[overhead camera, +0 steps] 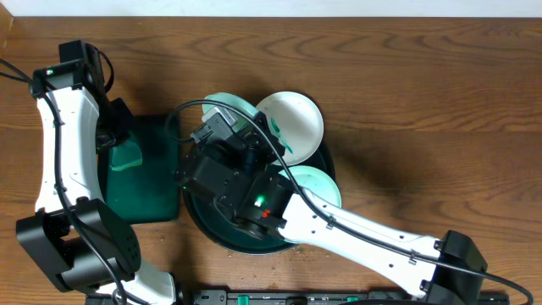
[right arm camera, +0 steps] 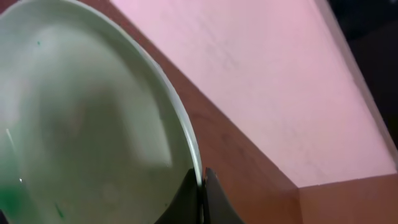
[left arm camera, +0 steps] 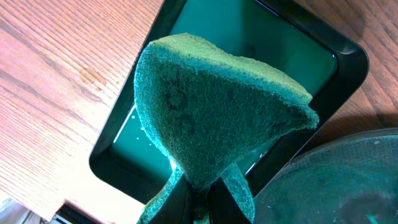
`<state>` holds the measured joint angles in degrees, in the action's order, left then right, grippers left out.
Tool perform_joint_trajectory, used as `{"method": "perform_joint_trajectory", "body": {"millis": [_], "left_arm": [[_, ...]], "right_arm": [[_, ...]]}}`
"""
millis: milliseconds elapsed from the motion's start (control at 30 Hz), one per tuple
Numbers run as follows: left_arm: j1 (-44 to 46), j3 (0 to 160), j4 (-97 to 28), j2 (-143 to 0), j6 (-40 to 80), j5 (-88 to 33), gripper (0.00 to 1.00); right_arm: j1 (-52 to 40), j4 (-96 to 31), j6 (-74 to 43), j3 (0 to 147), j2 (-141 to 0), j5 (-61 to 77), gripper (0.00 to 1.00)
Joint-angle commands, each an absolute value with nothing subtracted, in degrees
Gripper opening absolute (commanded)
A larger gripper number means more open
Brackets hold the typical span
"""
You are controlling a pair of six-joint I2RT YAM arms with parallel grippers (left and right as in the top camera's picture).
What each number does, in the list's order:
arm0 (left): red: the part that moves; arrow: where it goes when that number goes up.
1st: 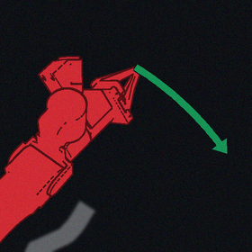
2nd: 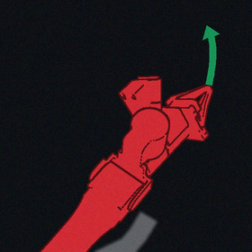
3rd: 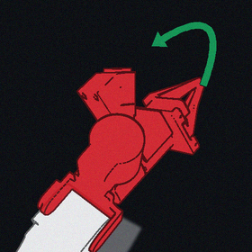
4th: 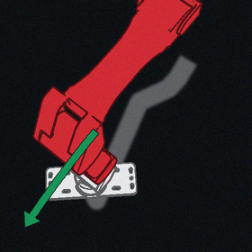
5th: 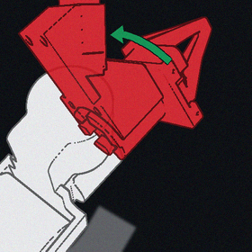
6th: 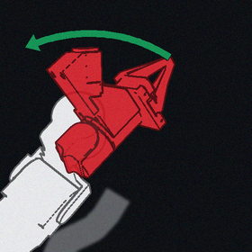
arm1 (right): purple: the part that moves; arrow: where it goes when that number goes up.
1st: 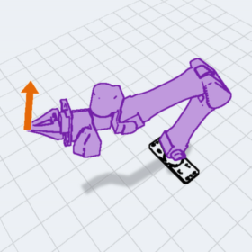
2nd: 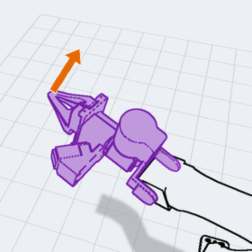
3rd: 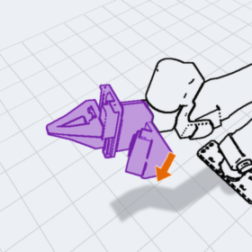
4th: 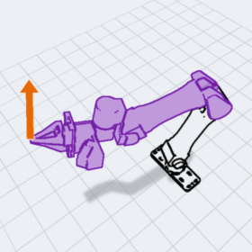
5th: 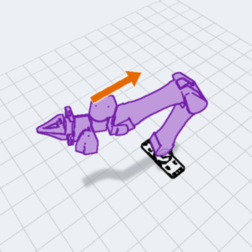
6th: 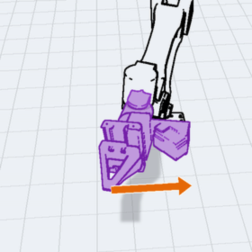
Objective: Clean dirty plates on tray and stack at the side
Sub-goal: 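Lift the cleaned plate with the right gripper and carry it right, then set the plate on the table right of the tray and release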
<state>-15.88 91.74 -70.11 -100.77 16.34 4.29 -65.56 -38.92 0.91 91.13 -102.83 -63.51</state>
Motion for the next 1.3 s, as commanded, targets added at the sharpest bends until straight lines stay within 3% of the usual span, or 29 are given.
{"method": "perform_joint_trajectory", "body": {"millis": [0, 333, 567, 833, 1033, 1267], "left_arm": [[-16.1, 92.9, -70.2, -100.2, 16.8, 5.0, 0.07], [-16.1, 92.9, -70.3, -100.2, 16.8, 4.9, 0.07], [-15.4, 92.9, -70.3, -100.2, 16.8, 5.0, 0.07], [-15.3, 92.9, -70.3, -100.2, 16.8, 4.9, 0.07], [-15.3, 92.9, -70.2, -100.2, 16.8, 4.9, 0.07], [-15.3, 92.9, -70.2, -100.2, 16.8, 4.9, 0.07]], "right_arm": [[-63.5, -40.6, -2.7, 92.2, -101.6, -56.9, 0.01], [-53.3, -42.9, -13.6, 92.5, -101.3, -16.4, 0.01], [-36.6, -44.1, -15.9, 93.1, -95.8, 8.1, 0.01], [-12.6, -57.2, -18.4, 93.1, -87.4, 11.9, 0.01], [3.5, -69.3, -18.4, 92.0, -87.0, 4.8, 0.01], [9.8, -63.7, -14.5, 80.4, -87.4, 1.5, 0.01]]}}
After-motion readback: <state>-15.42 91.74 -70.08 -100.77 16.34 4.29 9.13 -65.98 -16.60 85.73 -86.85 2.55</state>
